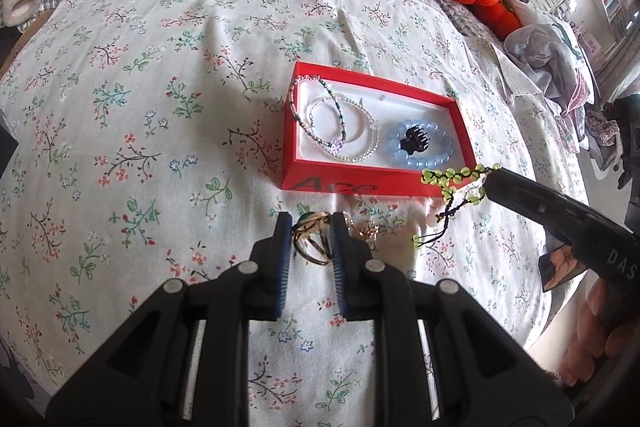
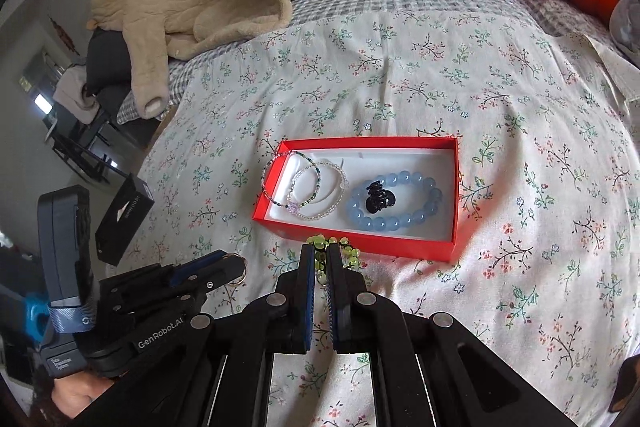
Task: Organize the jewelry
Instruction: 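Carry the gold rings with the left gripper while the right carries the green charm toward the box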
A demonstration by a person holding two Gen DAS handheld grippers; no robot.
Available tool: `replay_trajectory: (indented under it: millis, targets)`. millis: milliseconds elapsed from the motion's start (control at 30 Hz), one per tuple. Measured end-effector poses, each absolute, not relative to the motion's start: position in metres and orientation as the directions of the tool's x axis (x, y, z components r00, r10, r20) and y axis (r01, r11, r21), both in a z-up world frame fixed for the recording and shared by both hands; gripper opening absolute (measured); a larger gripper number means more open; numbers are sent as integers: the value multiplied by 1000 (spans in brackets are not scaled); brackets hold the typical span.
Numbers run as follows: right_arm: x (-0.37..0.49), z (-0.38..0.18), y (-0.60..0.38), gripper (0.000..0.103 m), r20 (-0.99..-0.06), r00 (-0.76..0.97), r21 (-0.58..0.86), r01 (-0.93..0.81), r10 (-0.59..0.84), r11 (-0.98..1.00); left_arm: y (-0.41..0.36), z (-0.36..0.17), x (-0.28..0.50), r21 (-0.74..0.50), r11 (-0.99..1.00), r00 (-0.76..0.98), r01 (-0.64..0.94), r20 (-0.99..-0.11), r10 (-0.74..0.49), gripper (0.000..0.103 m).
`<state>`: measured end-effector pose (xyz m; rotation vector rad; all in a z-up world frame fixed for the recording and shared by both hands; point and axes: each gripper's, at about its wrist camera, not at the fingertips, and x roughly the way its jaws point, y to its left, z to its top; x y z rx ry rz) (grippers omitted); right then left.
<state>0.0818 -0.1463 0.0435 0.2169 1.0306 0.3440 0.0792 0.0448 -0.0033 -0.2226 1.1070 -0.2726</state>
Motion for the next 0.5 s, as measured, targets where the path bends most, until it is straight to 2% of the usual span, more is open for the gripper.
replay_trajectory:
  millis: [500]
  targets:
    - [107, 78, -180, 6, -696, 611, 383, -129, 377, 915, 12, 16, 102, -279, 947, 536, 159, -781, -320, 21]
